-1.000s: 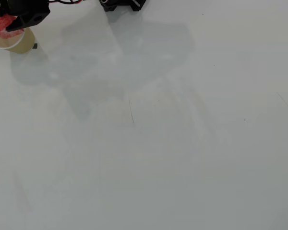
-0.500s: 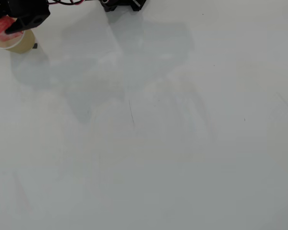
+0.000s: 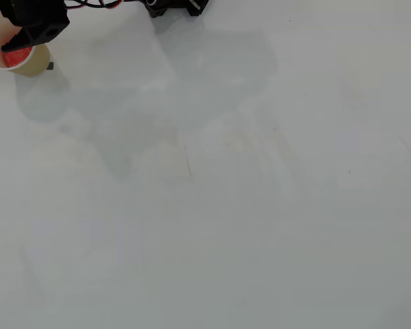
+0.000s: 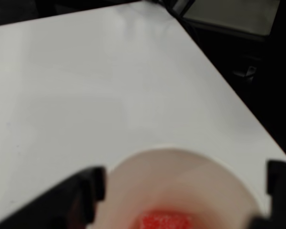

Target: Pick up the cube and drop it in the cup.

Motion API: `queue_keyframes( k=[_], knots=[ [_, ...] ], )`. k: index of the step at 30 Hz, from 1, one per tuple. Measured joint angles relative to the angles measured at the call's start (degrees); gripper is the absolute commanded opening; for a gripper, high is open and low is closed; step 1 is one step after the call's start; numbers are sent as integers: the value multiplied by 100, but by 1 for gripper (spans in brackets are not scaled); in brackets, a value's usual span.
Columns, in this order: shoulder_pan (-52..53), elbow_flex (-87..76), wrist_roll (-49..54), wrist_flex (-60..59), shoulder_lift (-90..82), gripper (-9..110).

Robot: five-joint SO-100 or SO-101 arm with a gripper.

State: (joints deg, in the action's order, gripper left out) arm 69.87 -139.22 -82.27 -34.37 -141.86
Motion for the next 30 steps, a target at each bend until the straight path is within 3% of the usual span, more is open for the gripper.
queue_keyframes(
  k=[6,10,15,30],
  knots=[
    [0,0,0,0,53,29],
    [0,0,-9,0,53,11],
    [0,0,-246,44,53,0],
    [-1371,-9,-589,334,-457,0]
  ],
)
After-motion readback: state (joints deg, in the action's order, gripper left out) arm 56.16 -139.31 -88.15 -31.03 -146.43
